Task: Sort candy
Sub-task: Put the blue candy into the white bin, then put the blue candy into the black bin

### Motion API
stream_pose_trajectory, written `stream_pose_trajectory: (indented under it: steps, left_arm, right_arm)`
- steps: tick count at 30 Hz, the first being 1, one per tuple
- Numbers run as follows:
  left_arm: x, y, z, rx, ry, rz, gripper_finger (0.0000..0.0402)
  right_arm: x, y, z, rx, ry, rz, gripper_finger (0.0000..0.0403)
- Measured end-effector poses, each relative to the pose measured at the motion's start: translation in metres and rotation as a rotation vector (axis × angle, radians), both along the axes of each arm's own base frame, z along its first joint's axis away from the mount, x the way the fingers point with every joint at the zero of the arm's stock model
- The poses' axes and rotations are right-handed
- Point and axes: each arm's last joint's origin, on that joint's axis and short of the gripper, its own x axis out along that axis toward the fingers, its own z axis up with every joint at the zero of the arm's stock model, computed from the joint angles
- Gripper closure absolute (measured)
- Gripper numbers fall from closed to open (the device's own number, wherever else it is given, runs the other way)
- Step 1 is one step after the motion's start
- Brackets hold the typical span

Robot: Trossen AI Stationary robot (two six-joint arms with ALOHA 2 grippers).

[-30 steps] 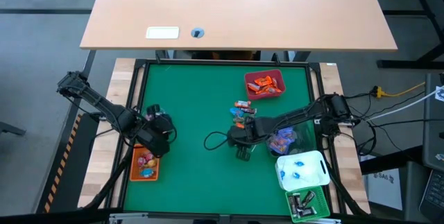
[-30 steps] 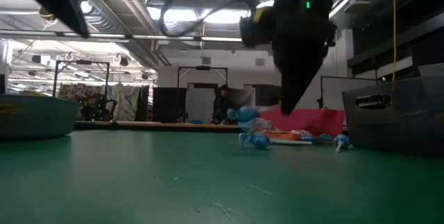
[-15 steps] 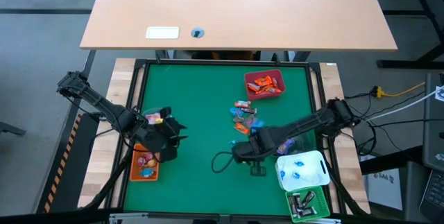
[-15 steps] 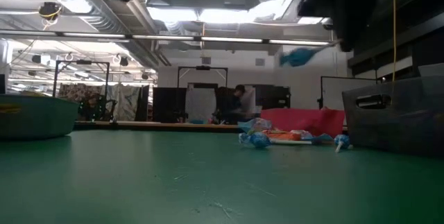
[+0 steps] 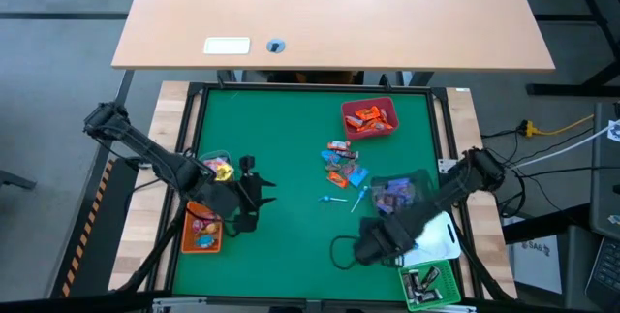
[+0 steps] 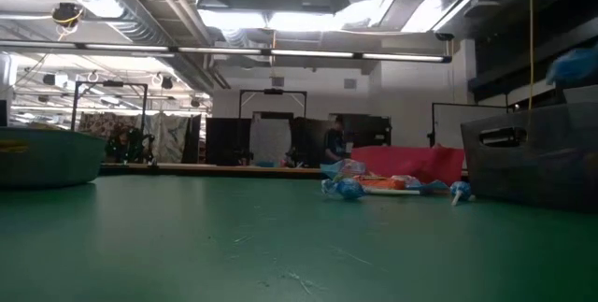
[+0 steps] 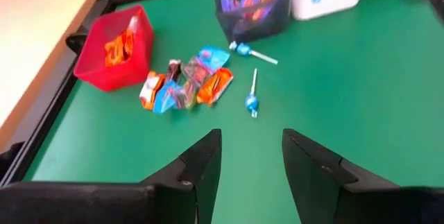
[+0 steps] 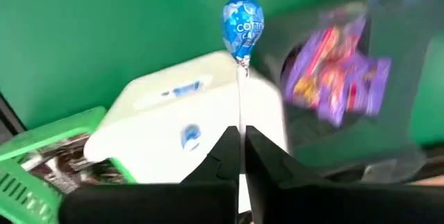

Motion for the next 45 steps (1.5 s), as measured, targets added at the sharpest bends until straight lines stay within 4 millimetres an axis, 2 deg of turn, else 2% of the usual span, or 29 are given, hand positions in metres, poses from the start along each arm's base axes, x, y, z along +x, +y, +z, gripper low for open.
stream_pose_trajectory:
  steps: [14, 20, 27, 32, 37, 40, 45]
  left_arm:
    - [0.037, -0.004, -0.042, 0.05, 0.096, 0.048, 0.026]
    - [0.05, -0.006, -0.052, 0.037, 0.072, 0.063, 0.026]
    - [0.053, -0.006, -0.052, 0.027, 0.051, 0.067, 0.026]
    - [0.053, -0.006, -0.051, 0.021, 0.041, 0.067, 0.026]
    - [0.054, -0.007, -0.051, 0.015, 0.031, 0.066, 0.026]
    - [0.054, -0.007, -0.051, 0.015, 0.029, 0.066, 0.026]
    - [0.055, -0.006, -0.051, 0.014, 0.029, 0.07, 0.026]
  right_arm:
    - [-0.061, 0.061, 0.004, -0.099, -0.108, -0.17, 0.0398]
    - [-0.083, 0.077, 0.003, -0.122, -0.142, -0.175, 0.0397]
    - [-0.104, 0.082, -0.015, -0.197, -0.113, -0.148, 0.0397]
    - [-0.104, 0.076, -0.026, -0.242, -0.093, -0.163, 0.038]
    - [-0.097, 0.067, -0.032, -0.252, -0.05, -0.189, 0.0304]
    - [-0.09, 0.063, -0.032, -0.225, -0.008, -0.143, 0.0256]
    - [-0.073, 0.05, -0.032, -0.171, 0.063, -0.092, 0.0215]
